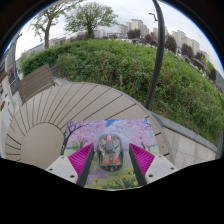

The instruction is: Arrange mouse

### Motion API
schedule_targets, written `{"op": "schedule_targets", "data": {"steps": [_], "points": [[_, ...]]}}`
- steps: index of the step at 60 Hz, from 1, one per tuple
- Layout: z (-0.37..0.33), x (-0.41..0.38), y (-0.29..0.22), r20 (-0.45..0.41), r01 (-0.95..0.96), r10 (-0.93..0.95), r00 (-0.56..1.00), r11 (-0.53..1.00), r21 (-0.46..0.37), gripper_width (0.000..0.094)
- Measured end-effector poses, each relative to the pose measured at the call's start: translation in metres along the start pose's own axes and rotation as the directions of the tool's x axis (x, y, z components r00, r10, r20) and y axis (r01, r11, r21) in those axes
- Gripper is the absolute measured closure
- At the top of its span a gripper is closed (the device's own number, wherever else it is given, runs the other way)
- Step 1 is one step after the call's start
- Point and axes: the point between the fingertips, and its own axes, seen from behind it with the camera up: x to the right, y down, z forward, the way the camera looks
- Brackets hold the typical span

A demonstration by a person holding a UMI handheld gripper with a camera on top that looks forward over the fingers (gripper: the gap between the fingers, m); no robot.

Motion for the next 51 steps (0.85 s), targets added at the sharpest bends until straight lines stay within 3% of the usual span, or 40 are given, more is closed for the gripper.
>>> {"op": "schedule_targets", "data": {"steps": [2, 4, 11, 28, 40, 51], "points": [[-0.012, 0.003, -0.003, -0.006, -0.01, 0.01, 1.0, 1.0, -0.003, 0.0063], [-0.026, 0.003, -0.008, -0.006, -0.017, 0.017, 1.0, 1.0, 0.003, 0.0108], [-0.104, 0.005, -0.011, 0.0, -0.029, 0.029, 1.0, 0.999, -0.017, 0.009], [-0.298, 0.013, 0.041, 0.018, 0.021, -0.019, 1.0, 0.995, -0.094, 0.0093], [-0.343, 0.014, 0.061, 0.038, 0.058, -0.055, 0.998, 0.995, -0.082, 0.0097], [-0.337, 0.018, 0.067, 0.053, 0.071, -0.067, 0.996, 0.993, -0.09, 0.0094]]}}
